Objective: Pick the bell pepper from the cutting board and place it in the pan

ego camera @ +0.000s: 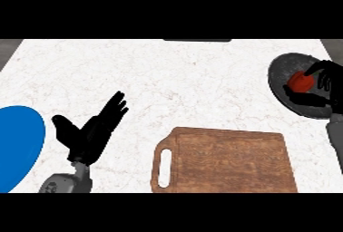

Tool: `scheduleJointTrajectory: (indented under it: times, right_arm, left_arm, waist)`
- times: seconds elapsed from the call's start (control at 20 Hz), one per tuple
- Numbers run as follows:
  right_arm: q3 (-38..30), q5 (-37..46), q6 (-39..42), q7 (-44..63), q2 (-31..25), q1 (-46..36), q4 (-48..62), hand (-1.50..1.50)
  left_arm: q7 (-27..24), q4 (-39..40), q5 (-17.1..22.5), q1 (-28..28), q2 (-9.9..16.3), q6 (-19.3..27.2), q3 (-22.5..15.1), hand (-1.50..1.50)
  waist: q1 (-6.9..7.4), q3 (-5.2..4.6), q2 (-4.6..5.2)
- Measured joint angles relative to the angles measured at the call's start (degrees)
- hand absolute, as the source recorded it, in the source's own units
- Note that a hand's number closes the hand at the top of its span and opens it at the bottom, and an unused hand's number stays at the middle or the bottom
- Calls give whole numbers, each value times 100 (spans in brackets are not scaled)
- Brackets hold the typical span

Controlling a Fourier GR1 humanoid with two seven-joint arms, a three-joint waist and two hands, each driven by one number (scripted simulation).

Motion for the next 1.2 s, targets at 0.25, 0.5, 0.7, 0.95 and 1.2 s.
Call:
scheduleJointTrajectory:
  times: [0.25,0.5,0.7,0.95,1.2]
  right_arm:
    - [-452,-114,-385,-778,-202,-928,1732,150]
    - [-858,-288,-585,-1560,-481,-1399,2893,150]
    - [-622,153,-491,-1082,-754,-1550,3696,-150]
    - [-554,308,-137,-961,-885,-1834,4318,-150]
    - [-1051,-242,375,-1551,-792,-1956,4428,-150]
  left_arm:
    - [-39,68,-30,-36,12,-86,5,0]
    - [-56,98,-88,-111,-56,-72,-38,0]
    - [-84,127,-99,-159,-81,-118,-73,0]
    - [-135,175,-126,-160,-107,-142,-93,0]
    - [-154,175,-84,-103,-85,-185,-50,0]
  waist:
    - [80,5,35]
    - [161,15,81]
    - [261,12,126]
    - [318,21,148]
    - [284,38,146]
